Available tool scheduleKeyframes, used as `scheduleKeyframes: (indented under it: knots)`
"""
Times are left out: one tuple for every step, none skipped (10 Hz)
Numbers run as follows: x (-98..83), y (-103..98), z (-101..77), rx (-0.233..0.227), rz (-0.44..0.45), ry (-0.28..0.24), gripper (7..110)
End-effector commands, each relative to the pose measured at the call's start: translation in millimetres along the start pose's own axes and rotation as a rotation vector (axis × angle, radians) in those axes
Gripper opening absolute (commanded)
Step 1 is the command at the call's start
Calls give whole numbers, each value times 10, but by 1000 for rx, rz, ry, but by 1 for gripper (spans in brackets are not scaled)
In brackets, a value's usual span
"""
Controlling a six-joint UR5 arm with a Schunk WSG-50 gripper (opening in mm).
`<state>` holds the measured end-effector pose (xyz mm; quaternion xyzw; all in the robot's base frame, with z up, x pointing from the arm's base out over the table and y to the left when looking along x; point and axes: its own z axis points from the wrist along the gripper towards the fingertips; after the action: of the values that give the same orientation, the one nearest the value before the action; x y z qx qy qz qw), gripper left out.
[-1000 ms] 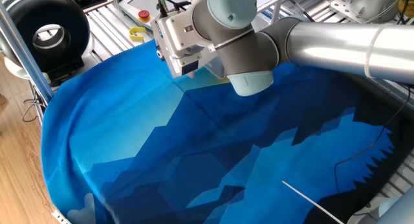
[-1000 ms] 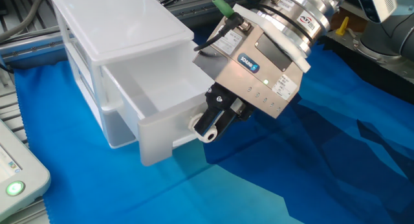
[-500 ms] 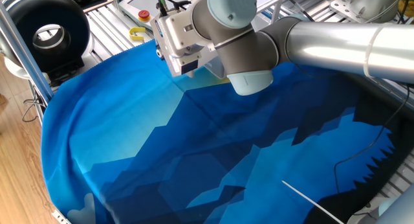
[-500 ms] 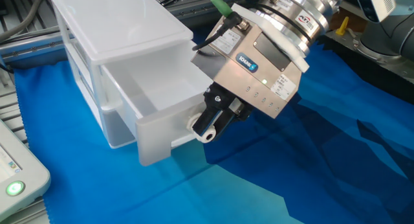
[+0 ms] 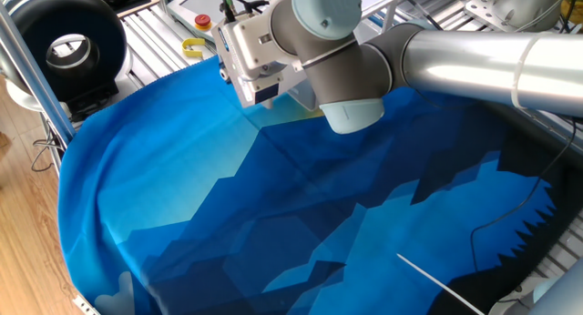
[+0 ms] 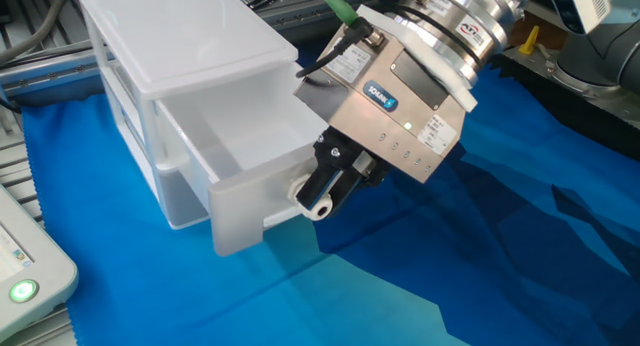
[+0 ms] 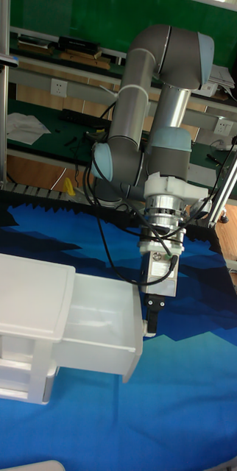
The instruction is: Grasp the handle and open the drawer
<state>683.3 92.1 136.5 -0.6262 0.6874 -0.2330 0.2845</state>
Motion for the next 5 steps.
scheduleKeyframes:
  knots:
    - [-24,63,-4,-31,-40,-20,7]
    - [-23,82,-4,-39,-57,-20,7]
    - [17,115,-5,-52,-62,-4,7]
    - [116,171,-11,-76,-58,35,7]
    - [172,238,-19,-104,-75,56,7]
